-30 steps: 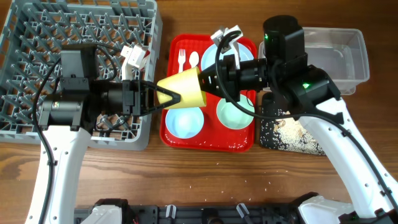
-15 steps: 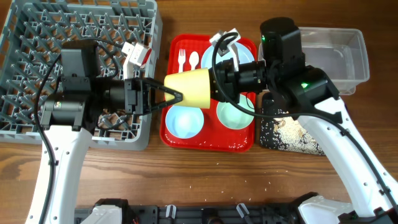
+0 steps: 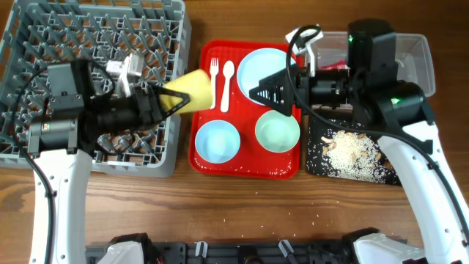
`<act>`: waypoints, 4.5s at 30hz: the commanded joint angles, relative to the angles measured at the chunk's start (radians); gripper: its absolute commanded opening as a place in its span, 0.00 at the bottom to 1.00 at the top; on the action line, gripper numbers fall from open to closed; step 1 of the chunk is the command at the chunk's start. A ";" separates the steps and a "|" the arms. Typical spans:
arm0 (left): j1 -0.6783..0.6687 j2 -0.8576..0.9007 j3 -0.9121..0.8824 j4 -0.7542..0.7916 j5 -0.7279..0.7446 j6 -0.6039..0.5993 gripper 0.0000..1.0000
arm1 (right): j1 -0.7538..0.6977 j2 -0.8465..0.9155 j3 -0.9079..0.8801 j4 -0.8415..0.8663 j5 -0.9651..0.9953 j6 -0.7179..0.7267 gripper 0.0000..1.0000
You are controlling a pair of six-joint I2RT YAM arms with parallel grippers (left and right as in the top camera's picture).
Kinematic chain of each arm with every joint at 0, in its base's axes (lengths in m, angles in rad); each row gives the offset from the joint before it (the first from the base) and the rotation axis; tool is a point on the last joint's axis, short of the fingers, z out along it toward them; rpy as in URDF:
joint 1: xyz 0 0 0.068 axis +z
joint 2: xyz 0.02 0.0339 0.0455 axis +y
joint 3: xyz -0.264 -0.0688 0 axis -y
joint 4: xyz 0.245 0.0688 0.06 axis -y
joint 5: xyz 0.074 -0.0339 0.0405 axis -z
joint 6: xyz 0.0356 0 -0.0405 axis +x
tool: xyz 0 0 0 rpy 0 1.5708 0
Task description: Sort waste into correct bins and load items into the dishwasher rack
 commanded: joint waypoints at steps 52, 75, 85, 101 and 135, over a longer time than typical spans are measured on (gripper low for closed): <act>-0.158 -0.545 0.163 -0.257 -0.809 0.148 1.00 | 0.192 -0.009 0.005 -0.303 0.897 0.113 1.00; -0.158 -0.545 0.163 -0.257 -0.809 0.148 1.00 | -0.018 -1.152 -1.139 0.578 0.846 -0.211 1.00; -0.158 -0.545 0.163 -0.257 -0.809 0.148 1.00 | -0.129 -1.371 -1.384 0.708 0.843 -0.210 1.00; -0.158 -0.545 0.163 -0.256 -0.803 0.147 1.00 | -0.129 -1.369 -1.383 0.706 0.843 -0.215 1.00; -0.497 0.914 0.157 0.636 -1.105 0.016 0.51 | -0.129 -1.369 -1.383 0.706 0.843 -0.215 1.00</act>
